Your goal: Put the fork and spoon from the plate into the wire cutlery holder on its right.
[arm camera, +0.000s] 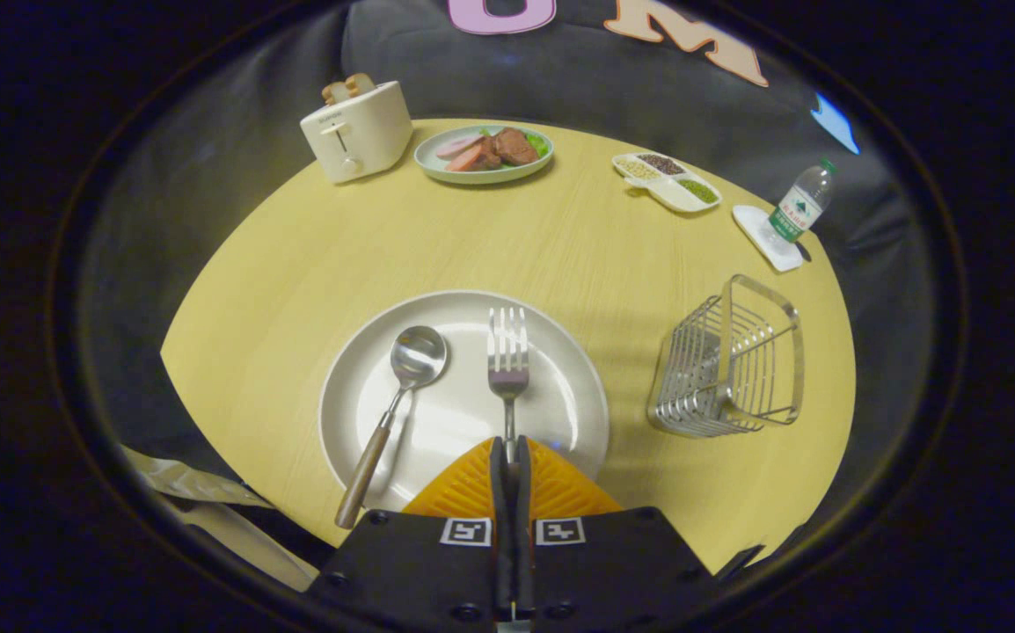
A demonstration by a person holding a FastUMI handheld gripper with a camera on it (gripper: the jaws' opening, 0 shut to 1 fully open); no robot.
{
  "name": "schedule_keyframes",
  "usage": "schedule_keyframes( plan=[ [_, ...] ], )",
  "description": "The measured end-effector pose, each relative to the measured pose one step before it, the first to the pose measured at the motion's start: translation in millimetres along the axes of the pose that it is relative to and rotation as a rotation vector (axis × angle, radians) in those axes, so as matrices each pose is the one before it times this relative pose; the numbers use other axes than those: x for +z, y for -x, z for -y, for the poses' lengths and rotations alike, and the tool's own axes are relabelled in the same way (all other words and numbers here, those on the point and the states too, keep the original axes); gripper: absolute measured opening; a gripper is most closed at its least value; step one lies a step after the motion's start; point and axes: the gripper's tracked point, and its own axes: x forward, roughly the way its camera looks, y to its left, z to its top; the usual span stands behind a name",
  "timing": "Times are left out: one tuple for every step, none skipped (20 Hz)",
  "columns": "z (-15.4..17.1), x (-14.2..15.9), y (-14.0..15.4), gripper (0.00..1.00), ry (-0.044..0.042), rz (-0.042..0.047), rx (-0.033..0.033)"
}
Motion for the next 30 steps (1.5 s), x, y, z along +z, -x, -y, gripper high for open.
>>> schedule_keyframes(
  plan=[
    [3.35, 1.79, 3.77, 0.04, 0.00812, -0.00101, -0.00437],
    [4.45, 2.20, 3.71, 0.04, 0.01010, -0.00166, -0.00442],
    [5.46, 1.78, 2.14, 0.04, 0.00898, 0.00061, -0.00601],
    [4.64, 2.95, 3.49, 0.05, 0.00803, -0.00074, -0.00438],
    [4.35, 0.74, 4.11, 0.05, 0.01004, -0.00098, -0.00431],
    [4.92, 3.17, 3.84, 0.05, 0.01151, -0.00031, -0.00372],
    [5.34, 1.62, 3.84, 0.05, 0.00802, -0.00006, -0.00402],
    [5.53, 3.79, 4.08, 0.04, 0.00958, 0.00359, -0.00424],
    [6.08, 2.81, 3.32, 0.04, 0.01377, 0.00315, -0.00558],
    [8.16, 2.98, 3.36, 0.05, 0.01414, 0.00143, -0.01112],
    [8.52, 1.65, 2.49, 0.05, 0.01423, -0.00004, -0.01149],
    [7.88, 1.10, 2.43, 0.04, 0.01265, -0.00237, -0.01032],
    [8.55, 2.20, 3.10, 0.05, 0.01259, -0.00412, -0.01002],
    [7.18, 1.22, 2.07, 0.05, 0.00860, -0.00430, -0.00707],
    [7.26, -0.13, 1.14, 0.04, 0.01149, -0.00467, -0.00592],
    [8.71, 0.94, 1.26, 0.04, 0.01169, -0.00762, -0.00987],
    [8.54, -2.19, 0.10, 0.04, 0.01046, -0.00997, -0.01106],
    [7.79, -0.21, 1.01, 0.04, 0.00422, -0.00993, -0.00845],
    [5.00, -2.17, -0.28, 0.04, -0.00264, -0.00977, -0.00288],
    [3.60, -0.33, 0.33, 0.05, -0.00560, -0.00597, 0.00106],
    [3.08, -1.53, -0.03, 0.04, -0.00285, -0.00348, 0.00235],
    [2.76, -1.16, -0.53, 0.04, 0.00524, -0.00902, 0.00174],
    [3.12, -3.65, -1.07, 0.04, 0.01328, -0.01235, 0.00135],
    [2.79, -4.73, -0.93, 0.04, 0.01336, -0.01803, -0.00220],
    [4.10, -2.81, -0.96, 0.04, 0.01288, -0.01110, -0.00685],
    [5.00, -0.79, -1.26, 0.04, 0.00519, -0.00875, -0.00955],
    [3.74, -1.48, -1.56, 0.04, -0.00606, -0.00491, -0.00866],
    [2.24, -1.08, -1.28, 0.04, -0.00829, -0.00879, -0.00268],
    [1.29, -2.82, -2.24, 0.04, -0.00380, -0.01233, -0.00096],
    [2.62, -2.66, -2.12, 0.04, 0.00565, -0.02067, -0.00126]
  ],
)
